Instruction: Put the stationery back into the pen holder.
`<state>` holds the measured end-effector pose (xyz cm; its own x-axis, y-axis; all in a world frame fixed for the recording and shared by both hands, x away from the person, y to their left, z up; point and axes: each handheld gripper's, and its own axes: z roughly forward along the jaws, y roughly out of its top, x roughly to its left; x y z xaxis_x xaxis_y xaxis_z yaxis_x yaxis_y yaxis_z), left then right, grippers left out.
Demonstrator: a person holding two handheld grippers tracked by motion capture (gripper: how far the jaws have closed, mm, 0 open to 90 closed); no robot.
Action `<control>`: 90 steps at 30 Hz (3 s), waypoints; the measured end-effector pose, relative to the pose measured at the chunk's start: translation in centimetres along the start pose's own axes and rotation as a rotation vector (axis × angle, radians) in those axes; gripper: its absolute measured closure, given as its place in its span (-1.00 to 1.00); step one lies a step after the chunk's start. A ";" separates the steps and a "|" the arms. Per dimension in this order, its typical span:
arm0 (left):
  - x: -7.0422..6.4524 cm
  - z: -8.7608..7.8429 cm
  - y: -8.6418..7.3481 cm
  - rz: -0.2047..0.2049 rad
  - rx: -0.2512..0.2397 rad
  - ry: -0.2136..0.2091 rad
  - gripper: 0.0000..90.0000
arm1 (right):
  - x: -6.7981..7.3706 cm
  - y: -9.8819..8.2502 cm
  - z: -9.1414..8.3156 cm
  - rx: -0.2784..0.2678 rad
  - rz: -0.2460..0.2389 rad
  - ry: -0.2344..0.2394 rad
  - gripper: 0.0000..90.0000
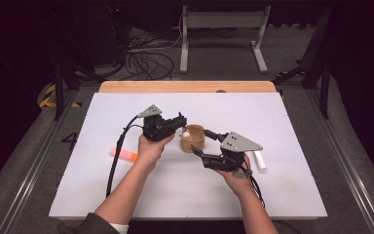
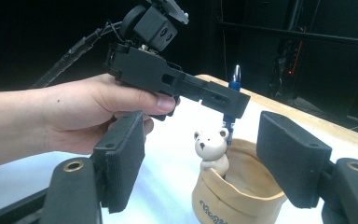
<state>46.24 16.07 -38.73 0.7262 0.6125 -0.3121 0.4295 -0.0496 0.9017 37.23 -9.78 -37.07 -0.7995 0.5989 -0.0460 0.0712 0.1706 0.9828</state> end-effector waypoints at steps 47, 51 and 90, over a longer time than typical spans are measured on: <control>-3.4 -10.8 -2.1 0.271 0.041 0.142 -0.78 | 0.9 -0.4 1.4 0.047 0.003 0.043 -0.50; -3.2 -11.8 -2.7 0.258 0.032 0.146 -0.82 | 1.0 -0.4 1.6 0.054 0.004 0.049 -0.56; -0.6 -18.7 -1.3 0.182 -0.052 0.193 -0.83 | 6.2 0.5 11.6 0.248 -0.086 0.199 -0.78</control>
<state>35.21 30.49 -34.11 0.6707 0.7368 -0.0852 0.2696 -0.1352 0.9534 39.25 3.05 -38.94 -0.9081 0.4134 -0.0667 0.1223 0.4141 0.9020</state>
